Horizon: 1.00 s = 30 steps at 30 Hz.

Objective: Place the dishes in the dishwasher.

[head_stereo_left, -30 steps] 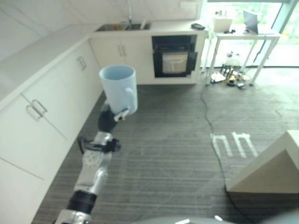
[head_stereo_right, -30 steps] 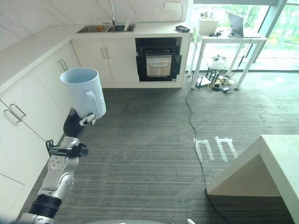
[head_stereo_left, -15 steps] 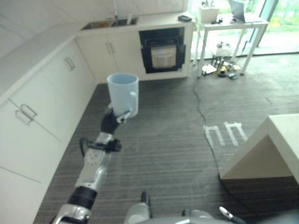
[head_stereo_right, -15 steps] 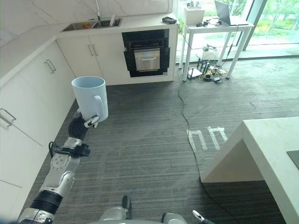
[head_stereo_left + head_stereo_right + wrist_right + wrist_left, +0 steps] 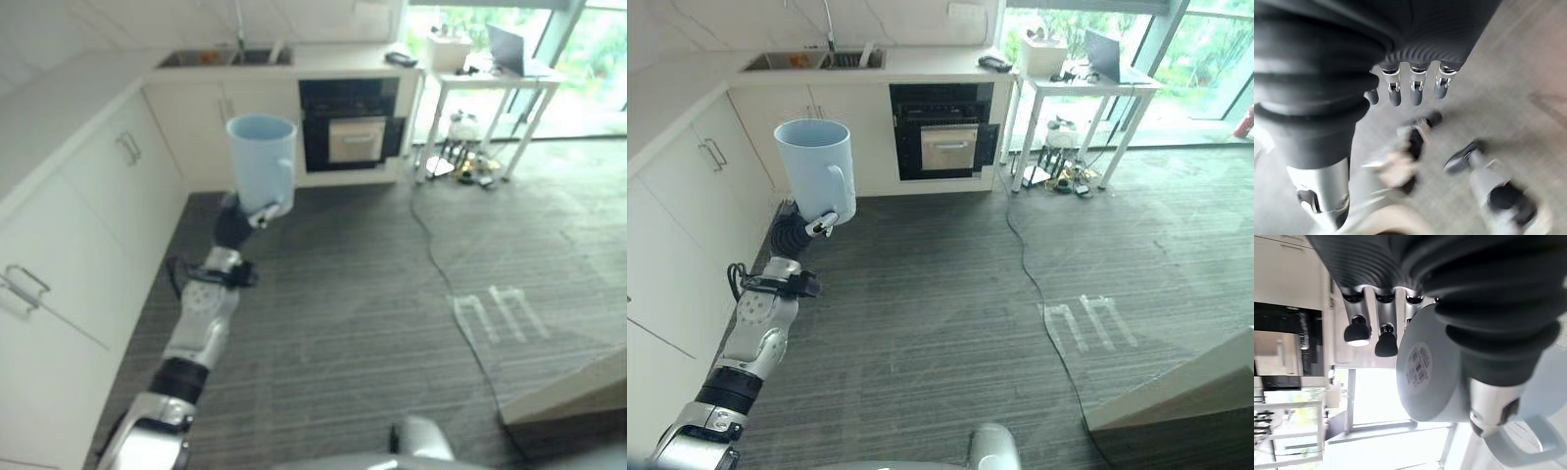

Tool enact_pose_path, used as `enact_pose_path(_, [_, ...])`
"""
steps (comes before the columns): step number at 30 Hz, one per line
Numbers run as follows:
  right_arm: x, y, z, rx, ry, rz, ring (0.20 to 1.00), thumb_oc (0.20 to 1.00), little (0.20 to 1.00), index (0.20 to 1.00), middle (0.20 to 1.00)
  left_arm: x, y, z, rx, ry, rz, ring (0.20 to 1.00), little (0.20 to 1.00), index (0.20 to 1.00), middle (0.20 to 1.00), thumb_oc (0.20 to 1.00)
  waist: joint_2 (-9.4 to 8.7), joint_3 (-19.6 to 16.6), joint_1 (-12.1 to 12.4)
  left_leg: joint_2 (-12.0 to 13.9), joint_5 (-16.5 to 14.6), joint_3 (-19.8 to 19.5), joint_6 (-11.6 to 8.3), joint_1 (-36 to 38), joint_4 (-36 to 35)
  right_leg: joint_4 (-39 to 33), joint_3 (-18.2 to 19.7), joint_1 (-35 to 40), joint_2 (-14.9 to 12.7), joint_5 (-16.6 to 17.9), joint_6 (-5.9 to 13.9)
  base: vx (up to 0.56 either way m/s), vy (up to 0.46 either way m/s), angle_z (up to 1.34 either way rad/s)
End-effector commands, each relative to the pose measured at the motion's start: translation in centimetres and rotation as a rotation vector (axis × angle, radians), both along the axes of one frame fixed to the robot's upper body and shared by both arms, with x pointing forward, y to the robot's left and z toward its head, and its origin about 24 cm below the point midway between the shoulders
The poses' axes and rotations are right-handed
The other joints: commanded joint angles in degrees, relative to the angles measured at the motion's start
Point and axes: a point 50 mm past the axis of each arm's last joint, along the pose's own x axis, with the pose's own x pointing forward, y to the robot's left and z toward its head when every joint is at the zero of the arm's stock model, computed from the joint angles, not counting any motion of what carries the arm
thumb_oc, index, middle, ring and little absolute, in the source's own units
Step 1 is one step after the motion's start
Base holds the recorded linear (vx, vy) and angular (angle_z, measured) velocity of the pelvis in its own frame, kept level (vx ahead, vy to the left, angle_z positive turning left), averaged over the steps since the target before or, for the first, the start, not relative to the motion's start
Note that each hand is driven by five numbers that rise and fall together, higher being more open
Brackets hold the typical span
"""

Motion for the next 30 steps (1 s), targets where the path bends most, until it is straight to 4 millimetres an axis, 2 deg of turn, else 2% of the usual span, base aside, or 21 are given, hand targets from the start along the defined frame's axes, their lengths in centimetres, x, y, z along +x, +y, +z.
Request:
enact_pose_path(1, [0.1, -1.0, 0.1, -0.026, 0.021, -0.041, 1.000, 1.000, 1.000, 1.000, 1.000, -0.6, -0.2, 2.9, 0.018, -0.135, -0.038, 0.200, 0.200, 0.200, 0.200, 0.200, -1.93, 0.1, -1.3, 1.1, -1.5, -0.5, 0.28, -2.2, 3.2, -12.8, 6.1, 8.6, -6.0, 17.5, 8.41, 0.57, -0.282, 0.74])
enact_pose_path(3, [0.3, -0.7, 0.0, -0.026, 0.039, -0.059, 1.000, 1.000, 1.000, 1.000, 1.000, -1.0, -0.2, 2.7, 0.017, -0.132, -0.051, 0.200, 0.200, 0.200, 0.200, 0.200, -1.35, -0.5, -1.7, 1.5, -4.0, -2.1, 0.48, 1.1, 3.1, -12.3, 6.8, 7.4, -6.2, 18.5, 8.33, 0.48, -0.260, 0.87])
enact_pose_path(6, [0.3, -0.7, 0.0, -0.028, 0.056, -0.051, 1.000, 1.000, 1.000, 1.000, 1.000, -1.6, -0.1, 2.3, -0.003, -0.122, -0.026, 0.200, 0.200, 0.200, 0.200, 0.200, -0.48, -1.6, -1.3, 3.5, -6.1, -2.3, -0.15, 1.9, 6.5, -7.5, 6.4, 8.6, -5.3, 13.3, 6.72, 0.50, -0.361, 0.59])
enact_pose_path(7, [0.6, -0.9, 0.0, -0.034, 0.047, -0.039, 1.000, 1.000, 1.000, 1.000, 1.000, -1.7, 0.2, 2.1, -0.021, -0.117, -0.014, 0.200, 0.200, 0.200, 0.200, 0.200, 0.09, -2.0, -1.8, 5.7, -5.2, -2.1, -1.38, 2.4, 10.6, -4.0, 8.0, 8.3, -3.8, 10.1, 5.02, 0.46, -0.382, -0.05])
enact_pose_path(8, [0.7, -1.0, 0.1, -0.038, 0.043, -0.026, 1.000, 1.000, 1.000, 1.000, 1.000, -1.8, 0.3, 2.0, -0.032, -0.115, -0.007, 0.200, 0.200, 0.200, 0.200, 0.200, 0.25, -2.1, -1.9, 6.9, -3.0, -2.1, -2.45, 2.1, 13.4, -3.4, 7.9, 8.8, -3.3, 9.0, 4.07, 0.44, -0.414, -0.37])
enact_pose_path(10, [1.4, -1.3, 0.2, -0.044, 0.027, 0.008, 1.000, 1.000, 1.000, 1.000, 1.000, -2.1, 0.4, 1.9, -0.045, -0.117, 0.005, 0.200, 0.200, 0.200, 0.200, 0.200, 0.13, -2.1, -1.7, 9.9, 4.5, -1.2, -4.57, -1.7, 25.7, -3.3, 7.9, 11.0, -1.7, 6.6, 1.25, 0.35, -0.429, -0.36])
enact_pose_path(11, [1.5, -1.7, 0.4, -0.052, 0.015, 0.015, 1.000, 1.000, 1.000, 1.000, 1.000, -2.2, 0.3, 1.8, -0.048, -0.119, 0.006, 0.200, 0.200, 0.200, 0.200, 0.200, -0.42, -1.8, -1.5, 10.9, 7.1, -0.2, -4.91, -5.3, 33.3, -3.4, 8.4, 12.7, -1.1, 5.7, -0.09, 0.35, -0.419, -0.11])
enact_pose_path(12, [1.6, -1.9, 0.5, -0.058, 0.007, 0.018, 1.000, 1.000, 1.000, 1.000, 1.000, -2.2, 0.3, 1.7, -0.051, -0.118, 0.006, 0.200, 0.200, 0.200, 0.200, 0.200, -0.51, -1.6, -1.3, 11.2, 7.6, 0.4, -4.97, -7.2, 36.6, -3.3, 8.2, 13.5, -0.8, 5.1, -0.69, 0.41, -0.418, -0.27])
enact_pose_path(13, [1.5, -2.4, 0.6, -0.067, -0.008, 0.010, 1.000, 1.000, 1.000, 1.000, 1.000, -2.1, 0.1, 1.6, -0.053, -0.112, -0.007, 0.200, 0.200, 0.200, 0.200, 0.200, -1.16, -1.0, -0.3, 11.4, 8.7, 0.5, -4.45, -13.7, 40.1, -3.6, 8.0, 16.6, -0.7, 3.9, -1.64, 0.57, -0.319, -0.31])
enact_pose_path(14, [1.9, -2.6, 0.7, -0.067, -0.018, 0.013, 1.000, 1.000, 1.000, 1.000, 1.000, -2.1, 0.2, 1.4, -0.052, -0.109, -0.013, 0.200, 0.200, 0.200, 0.200, 0.200, -0.56, 0.1, 1.1, 6.9, 5.6, 0.0, -3.11, -16.4, 32.8, -4.4, 8.8, 19.6, 0.3, 2.7, -0.63, 0.60, -0.237, -0.52])
enact_pose_path(15, [2.1, -2.6, 0.8, -0.063, -0.017, 0.018, 1.000, 1.000, 1.000, 1.000, 1.000, -2.3, 0.4, 1.3, -0.048, -0.108, -0.010, 0.200, 0.200, 0.200, 0.200, 0.200, -0.10, 0.3, 1.5, 7.0, 6.6, 0.1, -3.48, -15.2, 27.3, -4.7, 9.5, 20.5, 1.1, 2.2, -0.32, 0.64, -0.058, -0.52])
enact_pose_path(16, [2.5, -2.5, 0.8, -0.059, -0.012, 0.018, 1.000, 1.000, 1.000, 1.000, 1.000, -2.5, 0.5, 1.3, -0.049, -0.110, -0.010, 0.200, 0.200, 0.200, 0.200, 0.200, 0.31, 0.6, 1.7, 7.9, 8.6, 0.5, -3.99, -15.3, 19.1, -5.3, 10.1, 22.0, 2.0, 1.4, -0.09, 0.40, 0.015, -0.79])
enact_pose_path(17, [2.5, -2.5, 0.8, -0.059, -0.011, 0.019, 1.000, 1.000, 1.000, 1.000, 1.000, -2.5, 0.4, 1.2, -0.050, -0.111, -0.008, 0.200, 0.200, 0.200, 0.200, 0.200, 0.45, 0.8, 2.1, 7.5, 9.4, -0.5, -4.23, -15.6, 16.9, -5.5, 10.4, 22.5, 2.2, 1.1, -0.03, 0.57, 0.086, -0.69])
enact_pose_path(18, [2.8, -2.2, 0.7, -0.057, 0.001, 0.032, 1.000, 1.000, 1.000, 1.000, 1.000, -3.0, 0.4, 0.9, -0.057, -0.111, 0.002, 0.200, 0.200, 0.200, 0.200, 0.200, 1.33, 1.2, 4.0, 6.4, 13.7, -6.6, -5.70, -17.2, 6.8, -6.3, 12.3, 25.2, 3.5, 0.0, 0.04, 0.63, 0.142, -0.74])
enact_pose_path(19, [2.6, -2.1, 0.6, -0.056, 0.013, 0.055, 1.000, 1.000, 1.000, 1.000, 1.000, -3.5, 0.9, 0.4, -0.059, -0.110, 0.017, 0.200, 0.200, 0.200, 0.200, 0.200, 1.81, 1.3, 5.5, 6.7, 16.1, -8.7, -6.95, -18.8, -0.2, -7.2, 14.5, 28.7, 4.1, -1.6, 0.04, 0.62, 0.142, -0.77])
enact_pose_path(21, [2.1, -2.1, 0.5, -0.057, 0.022, 0.064, 1.000, 1.000, 1.000, 1.000, 1.000, -3.8, 1.2, 0.2, -0.063, -0.110, 0.023, 0.200, 0.200, 0.200, 0.200, 0.200, 1.84, 1.4, 6.1, 6.4, 16.2, -7.7, -7.14, -19.6, -1.5, -7.9, 15.5, 31.5, 3.3, -2.9, 0.56, 0.50, 0.174, -1.46])
enact_pose_path(24, [1.4, -2.0, 0.4, -0.072, 0.052, 0.089, 1.000, 1.000, 1.000, 1.000, 1.000, -3.6, 1.8, 0.0, -0.082, -0.102, 0.042, 0.200, 0.200, 0.200, 0.200, 0.200, 1.55, 0.3, 5.9, 5.8, 11.5, -6.2, -5.02, -19.3, 3.8, -6.7, 14.8, 33.4, -0.7, -4.8, 2.99, 0.50, 0.264, -1.07])
enact_pose_path(25, [0.9, -1.9, 0.3, -0.062, 0.066, 0.090, 1.000, 1.000, 1.000, 1.000, 1.000, -3.2, 1.7, 0.1, -0.057, -0.098, 0.043, 0.200, 0.200, 0.200, 0.200, 0.200, 1.08, -0.4, 5.7, 5.2, 9.5, -5.6, -3.38, -18.3, 5.3, -4.5, 13.9, 33.3, -2.6, -3.8, 4.10, 0.44, 0.271, -0.73])
enact_pose_path(27, [0.3, -1.5, 0.2, -0.061, 0.071, 0.103, 1.000, 1.000, 1.000, 1.000, 1.000, -2.8, 1.5, 0.3, -0.046, -0.093, 0.030, 0.200, 0.200, 0.200, 0.200, 0.200, 0.62, -1.2, 5.3, 4.5, 8.4, -4.7, -1.87, -17.1, 5.4, -0.2, 13.3, 32.1, -4.0, -0.5, 5.29, 0.34, 0.229, -0.19])
enact_pose_path(28, [0.1, -1.4, 0.2, -0.066, 0.067, 0.109, 1.000, 1.000, 1.000, 1.000, 1.000, -2.4, 1.3, 0.6, -0.026, -0.095, 0.020, 0.200, 0.200, 0.200, 0.200, 0.200, 0.49, -1.7, 5.0, 3.7, 7.7, -5.3, -0.75, -16.0, 5.3, 5.6, 12.8, 30.1, -4.7, 3.2, 6.17, 0.31, 0.212, -0.08])
enact_pose_path(30, [0.1, -1.2, 0.1, -0.070, 0.061, 0.112, 1.000, 1.000, 1.000, 1.000, 1.000, -1.8, 1.2, 1.1, -0.007, -0.090, 0.014, 0.200, 0.200, 0.200, 0.200, 0.200, 0.84, -1.9, 4.4, 2.6, 6.1, -5.9, 0.66, -13.8, 5.5, 17.3, 11.4, 24.2, -5.3, 8.6, 6.07, 0.36, 0.227, -0.02])
